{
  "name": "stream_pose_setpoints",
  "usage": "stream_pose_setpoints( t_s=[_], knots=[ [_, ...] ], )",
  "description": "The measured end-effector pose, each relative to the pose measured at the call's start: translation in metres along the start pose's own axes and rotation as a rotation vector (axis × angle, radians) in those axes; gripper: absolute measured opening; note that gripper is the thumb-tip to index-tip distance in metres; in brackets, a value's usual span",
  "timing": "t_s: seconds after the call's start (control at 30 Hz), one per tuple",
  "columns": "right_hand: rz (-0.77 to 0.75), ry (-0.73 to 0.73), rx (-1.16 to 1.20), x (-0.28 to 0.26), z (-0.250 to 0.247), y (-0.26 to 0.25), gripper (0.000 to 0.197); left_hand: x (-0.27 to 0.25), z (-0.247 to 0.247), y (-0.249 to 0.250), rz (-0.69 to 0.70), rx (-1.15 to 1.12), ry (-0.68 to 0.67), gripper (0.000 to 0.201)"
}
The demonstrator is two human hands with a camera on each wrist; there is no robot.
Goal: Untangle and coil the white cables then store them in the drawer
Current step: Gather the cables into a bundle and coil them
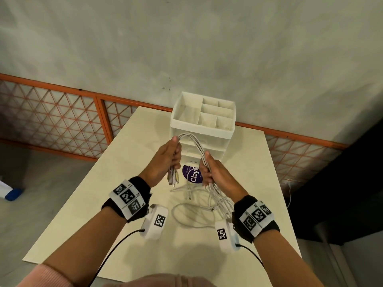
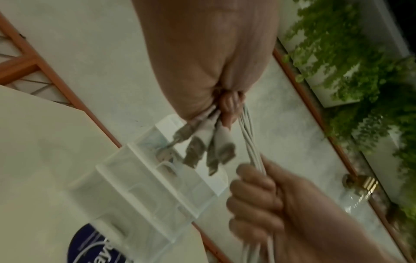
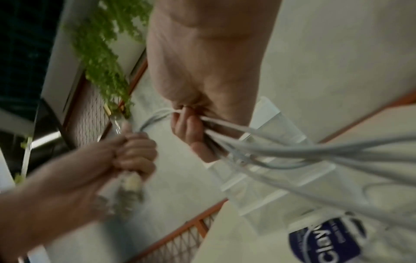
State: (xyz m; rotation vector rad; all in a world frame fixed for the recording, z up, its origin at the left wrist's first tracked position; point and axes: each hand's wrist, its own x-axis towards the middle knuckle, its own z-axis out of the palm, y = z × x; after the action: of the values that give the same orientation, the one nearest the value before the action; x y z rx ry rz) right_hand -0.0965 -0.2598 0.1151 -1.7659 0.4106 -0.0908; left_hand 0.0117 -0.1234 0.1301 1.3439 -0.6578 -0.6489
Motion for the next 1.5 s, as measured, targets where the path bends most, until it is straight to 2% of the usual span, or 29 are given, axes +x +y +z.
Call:
stream_pose_setpoints(
  t_s=[0.1, 0.23, 0.33, 0.5, 0.67, 0.77, 0.83, 0.97, 1.07, 1.13, 1.2, 1.33, 1.4, 1.5],
  knots=[
    [0.02, 0.005, 0.044, 0.005, 0.005, -0.009, 0.054, -0.002, 0.011, -0.012, -0.006, 0.009, -0.007, 0.043],
    [0.04, -0.003, 0.03, 0.01, 0.012, -0.015, 0.056, -0.001, 0.025, -0.015, 0.003, 0.055, 0.009, 0.033],
    [0.06, -0.014, 0.012, 0.013, 0.013, -0.017, 0.057, 0.002, 0.025, -0.016, 0.042, 0.068, -0.018, 0.032],
    [0.118, -0.063, 0.026, 0.017, 0.012, -0.015, 0.06, 0.003, 0.025, -0.017, 0.008, 0.038, -0.095, 0.032],
    [0.122, -0.066, 0.056, 0.019, 0.018, -0.018, 0.06, 0.009, 0.019, -0.025, 0.017, 0.088, -0.032, 0.04],
    [0.077, -0.117, -0.112, 0.018, 0.021, -0.015, 0.059, 0.015, 0.009, -0.025, 0.05, 0.137, 0.067, 0.038],
    [0.05, -0.141, -0.26, 0.014, 0.022, -0.015, 0.048, 0.022, 0.0, -0.026, 0.047, 0.143, 0.173, 0.031],
    [0.015, -0.164, -0.687, 0.012, 0.023, -0.023, 0.039, 0.03, -0.011, -0.03, 0.031, 0.133, 0.263, 0.03],
    [-0.015, -0.184, -0.793, 0.012, 0.017, -0.026, 0.037, 0.035, -0.017, -0.026, 0.066, 0.078, 0.346, 0.029],
    [-0.024, -0.203, -0.753, 0.01, 0.011, -0.024, 0.035, 0.039, -0.027, -0.02, 0.127, -0.014, 0.429, 0.029],
    [-0.066, -0.175, -0.671, 0.008, 0.006, -0.02, 0.03, 0.042, -0.04, -0.016, 0.18, -0.111, 0.451, 0.03],
    [-0.21, -0.094, -0.542, 0.009, 0.006, -0.01, 0.035, 0.042, -0.045, -0.017, 0.16, -0.23, 0.454, 0.03],
    [-0.209, -0.164, -0.515, 0.01, 0.013, -0.003, 0.04, 0.041, -0.038, -0.016, 0.147, -0.225, 0.431, 0.031],
    [-0.107, -0.326, -0.488, 0.008, 0.015, -0.001, 0.04, 0.041, -0.035, -0.016, 0.158, -0.185, 0.375, 0.033]
  ],
)
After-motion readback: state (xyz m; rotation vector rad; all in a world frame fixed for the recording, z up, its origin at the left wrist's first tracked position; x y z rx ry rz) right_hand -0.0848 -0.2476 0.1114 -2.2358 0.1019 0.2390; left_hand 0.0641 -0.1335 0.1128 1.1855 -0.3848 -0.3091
